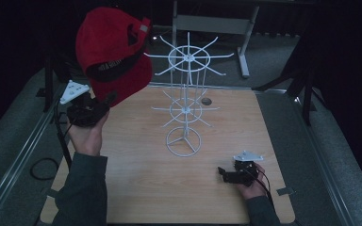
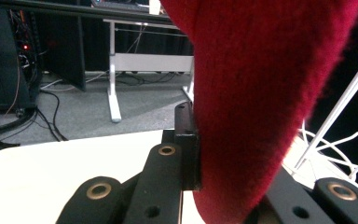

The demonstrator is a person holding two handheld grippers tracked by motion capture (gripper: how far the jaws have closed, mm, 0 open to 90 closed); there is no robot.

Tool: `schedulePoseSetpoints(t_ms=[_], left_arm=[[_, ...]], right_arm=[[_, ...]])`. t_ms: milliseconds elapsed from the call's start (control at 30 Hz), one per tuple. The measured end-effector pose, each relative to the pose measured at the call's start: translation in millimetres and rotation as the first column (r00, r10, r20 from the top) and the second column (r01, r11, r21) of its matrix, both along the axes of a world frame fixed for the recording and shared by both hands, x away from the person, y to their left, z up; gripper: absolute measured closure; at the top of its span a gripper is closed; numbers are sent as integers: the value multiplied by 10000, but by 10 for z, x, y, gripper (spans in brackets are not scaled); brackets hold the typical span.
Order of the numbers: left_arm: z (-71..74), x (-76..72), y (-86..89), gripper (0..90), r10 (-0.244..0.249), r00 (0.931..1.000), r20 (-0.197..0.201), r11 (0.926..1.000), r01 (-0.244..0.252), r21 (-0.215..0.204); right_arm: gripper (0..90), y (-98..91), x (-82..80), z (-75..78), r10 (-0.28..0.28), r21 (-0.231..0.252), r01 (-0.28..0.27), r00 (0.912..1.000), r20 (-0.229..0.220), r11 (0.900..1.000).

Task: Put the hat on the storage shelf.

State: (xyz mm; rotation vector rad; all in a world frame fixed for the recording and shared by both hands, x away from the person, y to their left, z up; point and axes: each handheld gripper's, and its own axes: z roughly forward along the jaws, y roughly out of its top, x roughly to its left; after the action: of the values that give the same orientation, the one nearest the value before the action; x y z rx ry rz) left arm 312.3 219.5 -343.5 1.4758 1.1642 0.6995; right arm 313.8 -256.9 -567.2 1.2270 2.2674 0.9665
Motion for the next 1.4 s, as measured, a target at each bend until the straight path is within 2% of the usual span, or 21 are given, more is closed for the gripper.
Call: schedulePoseSetpoints(t_ms=[200,500,833,1033,1400], left_arm=[[7,-51,17,860,-127,9999,36,9998,127,-123],[25,-118,-35,860,-253,9996,156,9996,250,155],[-31,-139,-47,860,-320,9994,137,9994,318,125],[-13,-159,-68,860,-385,9990,208,9992,383,89],[-44,-190,-114,860,-485,9985,266,9986,479,238]], right_arm=[[150,0,0,0,2,-1,-2,10000,2,10000],[150,-1,0,0,15,-15,-15,10000,3,10000],[150,-1,0,0,12,-10,-12,10000,3,10000],[150,-1,0,0,11,-10,-11,10000,2,10000],[150,-1,0,0,12,-12,-12,10000,2,10000]])
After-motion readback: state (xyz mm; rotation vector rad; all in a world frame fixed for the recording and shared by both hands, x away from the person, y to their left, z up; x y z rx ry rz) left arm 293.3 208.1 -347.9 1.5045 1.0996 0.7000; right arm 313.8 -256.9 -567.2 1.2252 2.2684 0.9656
